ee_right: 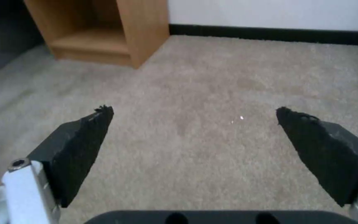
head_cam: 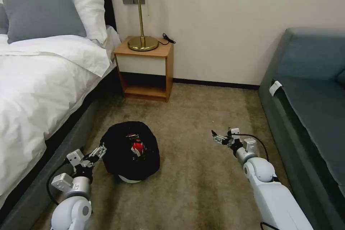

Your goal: Pick up the trash bin, then pick up the garbage on the floor and place it into the trash bin.

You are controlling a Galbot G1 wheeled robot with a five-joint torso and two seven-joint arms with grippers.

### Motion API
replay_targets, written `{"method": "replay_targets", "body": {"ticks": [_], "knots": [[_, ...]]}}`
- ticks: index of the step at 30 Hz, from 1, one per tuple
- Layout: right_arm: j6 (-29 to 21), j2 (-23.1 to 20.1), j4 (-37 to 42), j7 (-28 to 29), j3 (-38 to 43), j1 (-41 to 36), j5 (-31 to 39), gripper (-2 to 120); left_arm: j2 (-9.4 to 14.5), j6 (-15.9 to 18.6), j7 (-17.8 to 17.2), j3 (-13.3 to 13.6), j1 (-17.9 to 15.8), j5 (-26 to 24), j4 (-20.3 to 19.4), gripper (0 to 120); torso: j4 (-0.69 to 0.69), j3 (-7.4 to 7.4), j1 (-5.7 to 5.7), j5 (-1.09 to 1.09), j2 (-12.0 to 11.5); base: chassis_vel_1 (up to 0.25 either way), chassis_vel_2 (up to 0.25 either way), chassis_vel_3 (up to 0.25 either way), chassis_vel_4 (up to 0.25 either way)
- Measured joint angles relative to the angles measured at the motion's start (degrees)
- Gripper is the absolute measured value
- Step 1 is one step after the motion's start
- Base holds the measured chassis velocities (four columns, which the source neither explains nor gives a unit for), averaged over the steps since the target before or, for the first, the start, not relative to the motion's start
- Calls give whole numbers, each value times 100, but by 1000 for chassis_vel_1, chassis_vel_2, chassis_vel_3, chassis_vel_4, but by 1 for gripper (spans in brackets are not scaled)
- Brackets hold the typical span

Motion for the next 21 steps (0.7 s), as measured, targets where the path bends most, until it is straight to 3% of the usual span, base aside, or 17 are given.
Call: {"method": "replay_targets", "body": {"ticks": [6,9,12,21], "knots": [[-75,123,267,79,174,-154,295,100,42,-146,204,199,91,735,-245,115,0,0,0,0,0,0,0,0,0],[-98,215,446,114,286,-278,422,100,24,-341,304,422,134,1491,-325,112,0,0,0,0,0,0,0,0,0],[-118,294,601,134,378,-367,525,100,14,-455,337,600,165,1885,-367,109,0,0,0,0,0,0,0,0,0],[-117,518,895,221,583,-607,699,100,-24,-615,361,1020,220,2389,-425,100,0,0,0,0,0,0,0,0,0]]}}
